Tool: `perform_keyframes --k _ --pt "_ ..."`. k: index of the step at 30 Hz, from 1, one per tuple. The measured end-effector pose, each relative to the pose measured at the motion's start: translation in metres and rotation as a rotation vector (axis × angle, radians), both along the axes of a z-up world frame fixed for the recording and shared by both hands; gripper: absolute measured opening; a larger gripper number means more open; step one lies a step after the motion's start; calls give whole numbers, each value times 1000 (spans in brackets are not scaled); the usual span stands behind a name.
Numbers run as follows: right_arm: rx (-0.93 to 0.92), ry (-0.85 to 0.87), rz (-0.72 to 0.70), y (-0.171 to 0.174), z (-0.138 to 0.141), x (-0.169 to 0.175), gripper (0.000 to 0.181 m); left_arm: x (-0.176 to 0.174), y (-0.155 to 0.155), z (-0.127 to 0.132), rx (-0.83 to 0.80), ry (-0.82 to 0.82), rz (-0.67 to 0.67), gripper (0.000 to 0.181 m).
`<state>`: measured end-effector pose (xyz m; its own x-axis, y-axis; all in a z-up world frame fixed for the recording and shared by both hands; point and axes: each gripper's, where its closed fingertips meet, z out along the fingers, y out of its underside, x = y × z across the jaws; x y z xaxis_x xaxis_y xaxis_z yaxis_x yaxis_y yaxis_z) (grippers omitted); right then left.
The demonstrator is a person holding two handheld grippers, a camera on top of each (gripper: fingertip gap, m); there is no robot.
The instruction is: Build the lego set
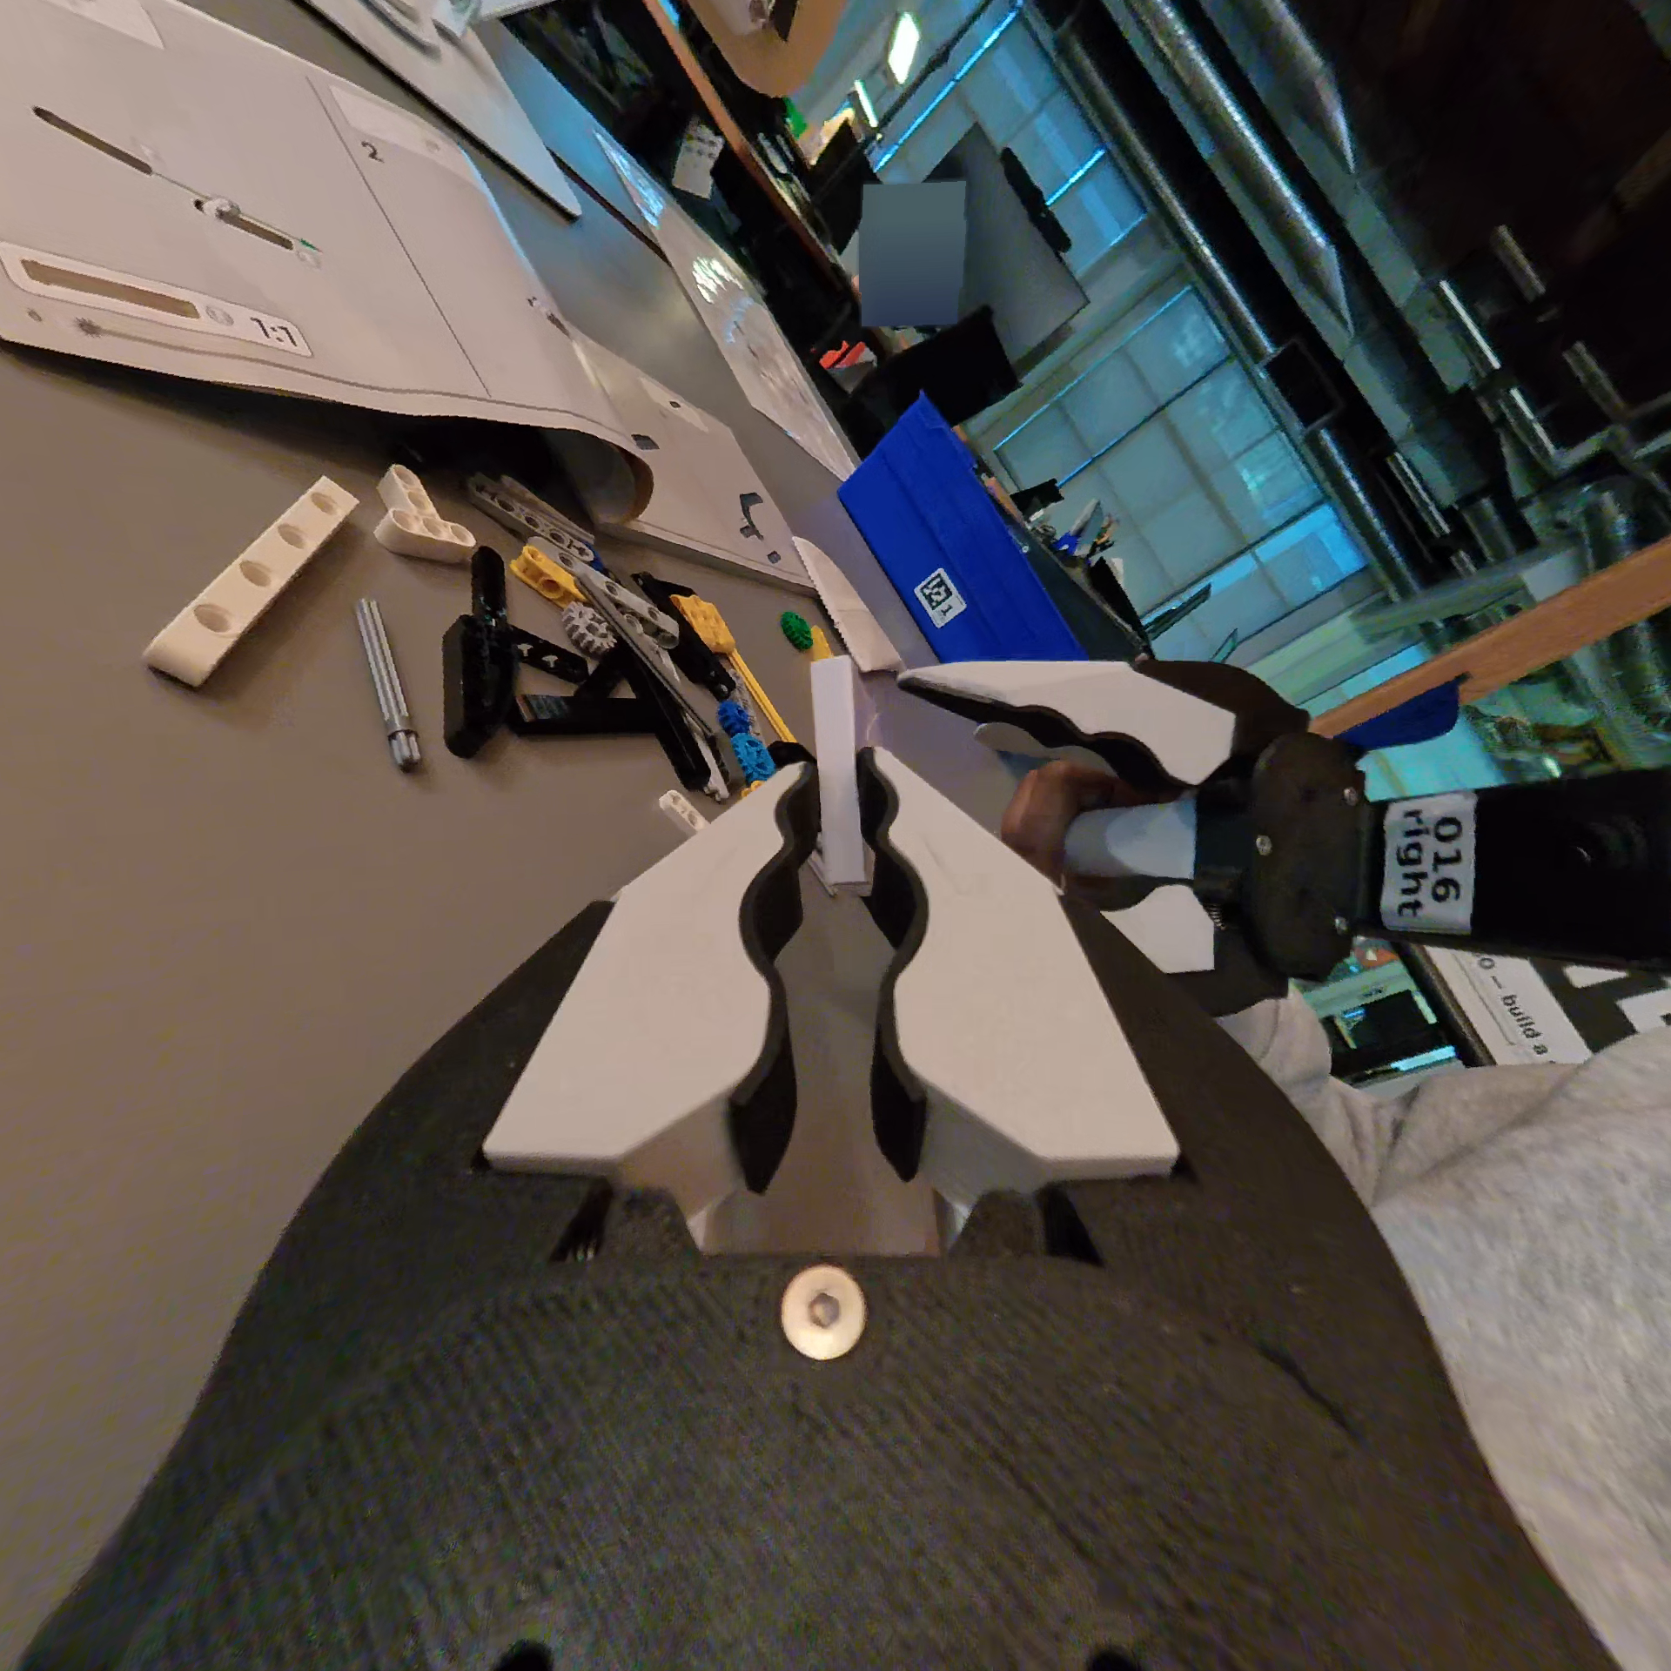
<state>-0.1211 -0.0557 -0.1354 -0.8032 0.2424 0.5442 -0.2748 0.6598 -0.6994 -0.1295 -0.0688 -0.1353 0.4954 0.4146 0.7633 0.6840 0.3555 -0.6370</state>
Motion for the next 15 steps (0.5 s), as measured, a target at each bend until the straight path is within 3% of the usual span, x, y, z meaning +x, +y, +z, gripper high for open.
perform_keyframes --k 11,15 --pt "-44 -128 36 0 -6 5 37 5 6 -1 -75 46 -43 6" --pt "-25 -100 46 0 -7 7 34 9 12 -3 -109 58 -68 6"
